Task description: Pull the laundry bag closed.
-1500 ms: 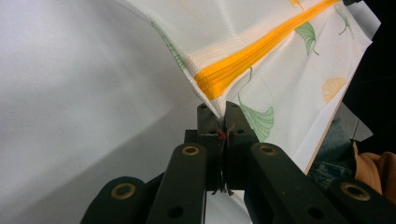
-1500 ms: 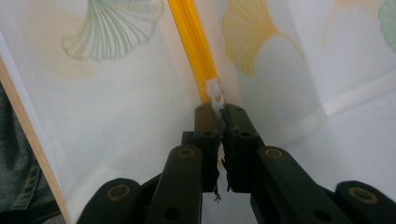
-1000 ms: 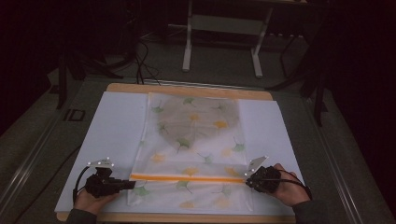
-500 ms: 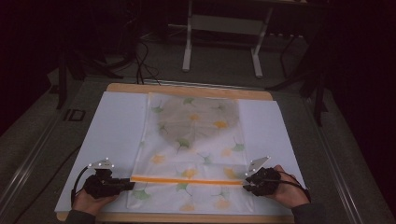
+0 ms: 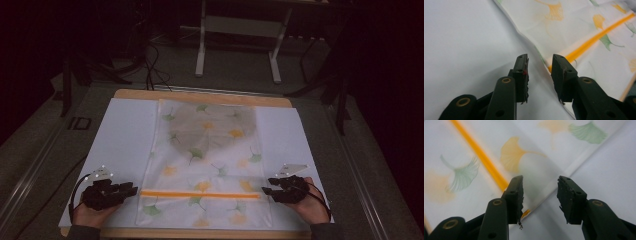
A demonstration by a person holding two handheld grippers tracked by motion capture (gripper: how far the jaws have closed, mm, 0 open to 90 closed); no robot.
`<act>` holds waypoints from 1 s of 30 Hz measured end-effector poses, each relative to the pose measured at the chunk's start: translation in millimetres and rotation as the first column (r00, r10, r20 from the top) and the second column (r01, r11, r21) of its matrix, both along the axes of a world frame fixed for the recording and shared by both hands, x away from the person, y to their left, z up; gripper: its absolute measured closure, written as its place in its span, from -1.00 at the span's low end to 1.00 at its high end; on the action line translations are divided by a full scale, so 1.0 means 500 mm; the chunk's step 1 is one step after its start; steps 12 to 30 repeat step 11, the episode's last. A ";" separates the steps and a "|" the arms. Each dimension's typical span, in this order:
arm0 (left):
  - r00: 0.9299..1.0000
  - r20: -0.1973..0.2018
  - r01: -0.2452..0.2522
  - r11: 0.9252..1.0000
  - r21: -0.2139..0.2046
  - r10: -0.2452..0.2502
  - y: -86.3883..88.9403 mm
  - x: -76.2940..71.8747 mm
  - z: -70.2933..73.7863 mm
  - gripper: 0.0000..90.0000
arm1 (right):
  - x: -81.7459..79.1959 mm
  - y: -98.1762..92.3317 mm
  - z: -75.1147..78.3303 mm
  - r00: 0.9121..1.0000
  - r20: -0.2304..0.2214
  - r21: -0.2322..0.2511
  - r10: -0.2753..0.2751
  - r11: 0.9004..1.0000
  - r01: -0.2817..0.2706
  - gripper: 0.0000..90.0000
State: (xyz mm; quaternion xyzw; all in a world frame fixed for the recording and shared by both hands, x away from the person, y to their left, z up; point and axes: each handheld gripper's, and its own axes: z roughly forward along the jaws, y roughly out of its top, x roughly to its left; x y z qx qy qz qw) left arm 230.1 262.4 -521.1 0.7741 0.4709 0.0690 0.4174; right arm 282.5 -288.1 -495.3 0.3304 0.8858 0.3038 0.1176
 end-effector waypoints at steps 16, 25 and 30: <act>0.986 0.087 -0.153 0.978 0.141 0.142 -0.004 0.018 -0.014 0.36 | -0.009 -0.033 -0.044 0.977 0.078 0.089 -0.197 0.978 0.190 0.13; 0.986 0.087 -0.153 0.978 0.141 0.142 -0.004 0.018 -0.014 0.36 | -0.009 -0.033 -0.044 0.977 0.078 0.089 -0.197 0.978 0.190 0.13; 0.986 0.087 -0.153 0.978 0.141 0.142 -0.004 0.018 -0.014 0.36 | -0.009 -0.033 -0.044 0.977 0.078 0.089 -0.197 0.978 0.190 0.13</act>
